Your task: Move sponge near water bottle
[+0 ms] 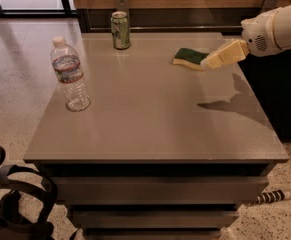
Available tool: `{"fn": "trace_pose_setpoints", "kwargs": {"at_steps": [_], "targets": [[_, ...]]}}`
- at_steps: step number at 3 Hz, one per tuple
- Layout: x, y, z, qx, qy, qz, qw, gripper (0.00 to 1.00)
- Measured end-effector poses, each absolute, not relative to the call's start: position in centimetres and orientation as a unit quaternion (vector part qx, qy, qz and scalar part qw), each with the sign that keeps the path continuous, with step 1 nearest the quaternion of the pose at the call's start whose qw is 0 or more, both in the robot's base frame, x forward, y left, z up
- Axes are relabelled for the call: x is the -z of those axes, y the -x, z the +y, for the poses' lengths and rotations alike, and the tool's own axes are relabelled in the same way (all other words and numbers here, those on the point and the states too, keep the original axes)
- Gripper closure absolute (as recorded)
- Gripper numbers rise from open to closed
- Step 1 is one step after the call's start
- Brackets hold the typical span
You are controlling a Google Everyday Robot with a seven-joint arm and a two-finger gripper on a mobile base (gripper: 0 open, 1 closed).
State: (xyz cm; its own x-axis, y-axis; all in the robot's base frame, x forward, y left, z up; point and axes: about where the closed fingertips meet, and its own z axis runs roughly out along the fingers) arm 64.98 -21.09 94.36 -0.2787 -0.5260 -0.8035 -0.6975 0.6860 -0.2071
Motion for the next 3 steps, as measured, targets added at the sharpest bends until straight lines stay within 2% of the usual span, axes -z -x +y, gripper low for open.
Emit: {"fn": "trace_pose_setpoints", "kwargs": {"at_steps": [1,2,3], "targets": [[-93.6,-68.2,-20.1,-0.123,0.364,0.771,0.507,0.00],[-91.6,-72.2,-18.4,-0.182,0.329,0.746,0.550,0.00],[-89.8,-75.2,-17.3,-0.217,0.302,0.732,0.571,0.00]]}}
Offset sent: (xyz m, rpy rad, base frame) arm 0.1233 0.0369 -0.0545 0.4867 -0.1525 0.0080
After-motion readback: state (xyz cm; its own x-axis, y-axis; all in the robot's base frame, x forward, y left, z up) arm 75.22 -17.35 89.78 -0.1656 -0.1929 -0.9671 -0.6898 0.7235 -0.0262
